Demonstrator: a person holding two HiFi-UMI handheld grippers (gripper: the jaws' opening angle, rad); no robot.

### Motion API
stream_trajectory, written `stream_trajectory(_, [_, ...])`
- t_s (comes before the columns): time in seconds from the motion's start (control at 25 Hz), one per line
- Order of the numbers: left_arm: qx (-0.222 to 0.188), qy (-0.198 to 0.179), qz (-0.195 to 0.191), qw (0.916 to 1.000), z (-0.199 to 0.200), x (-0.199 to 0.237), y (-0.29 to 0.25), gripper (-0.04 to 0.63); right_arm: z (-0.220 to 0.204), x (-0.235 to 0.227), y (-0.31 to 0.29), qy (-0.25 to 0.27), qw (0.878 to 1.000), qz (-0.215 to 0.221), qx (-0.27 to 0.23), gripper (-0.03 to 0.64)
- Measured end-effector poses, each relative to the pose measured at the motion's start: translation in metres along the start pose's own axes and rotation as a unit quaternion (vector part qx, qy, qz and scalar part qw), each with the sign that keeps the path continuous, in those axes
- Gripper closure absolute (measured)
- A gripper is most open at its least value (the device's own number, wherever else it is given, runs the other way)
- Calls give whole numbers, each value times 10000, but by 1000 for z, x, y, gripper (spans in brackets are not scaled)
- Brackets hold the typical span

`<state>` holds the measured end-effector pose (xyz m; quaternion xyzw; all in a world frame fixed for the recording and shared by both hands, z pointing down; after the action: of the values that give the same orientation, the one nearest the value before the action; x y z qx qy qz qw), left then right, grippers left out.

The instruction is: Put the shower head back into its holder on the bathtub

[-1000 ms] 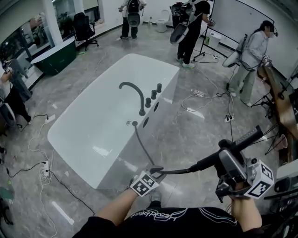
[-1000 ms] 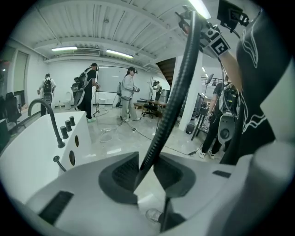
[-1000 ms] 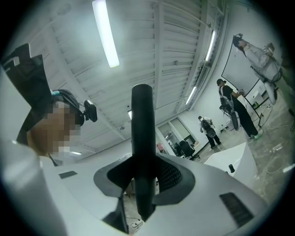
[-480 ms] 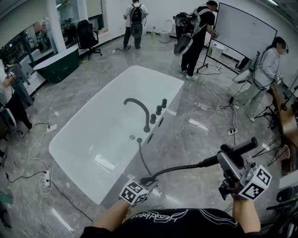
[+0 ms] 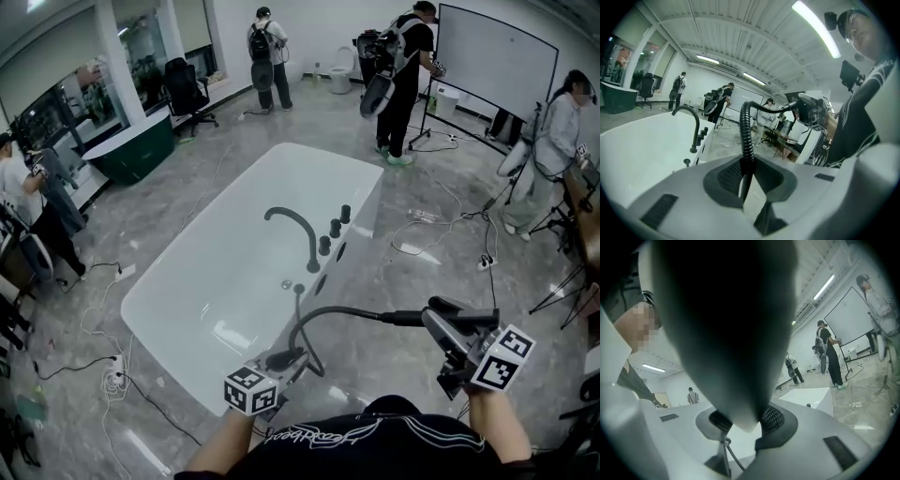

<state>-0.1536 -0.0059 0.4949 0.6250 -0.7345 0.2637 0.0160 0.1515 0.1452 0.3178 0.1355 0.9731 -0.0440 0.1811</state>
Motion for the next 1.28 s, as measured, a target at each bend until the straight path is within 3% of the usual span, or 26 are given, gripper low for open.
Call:
stream_trajectory(0.36, [-313,-35,572,9979,32,29,18,532,-33,-31,-15,-153,9994,68,293,489])
stream_trajectory(0.56, [-426,-695,1125,9903,85,37,33,531,-32,-44,-29,7,9994,192,290,491])
stream_trajectory(0.8, [-258,-1633,1584,9734,153,55,31,532,-24,-61,-61,-158,9988,417,207,491])
stream_trajectory(1.04, [-413,-1918,1856,9628,215,73,27,531,0,-72,-87,-225,9963,829,31,491])
stream_trajectory(1.28, [-466,-2262,1920,9538,262,88,6,531,28,-98,-110,-140,9953,960,-46,491])
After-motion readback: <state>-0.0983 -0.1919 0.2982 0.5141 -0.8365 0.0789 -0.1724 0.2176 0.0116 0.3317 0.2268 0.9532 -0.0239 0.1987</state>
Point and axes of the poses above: the fingertips, and each gripper's own axes: y backward along the fingers, x to its left, z out of its top, the point moved 8 cm from there along y, backward along the fingers, and after that the axes turned 3 degrees about -z, right-handed, at the moved point
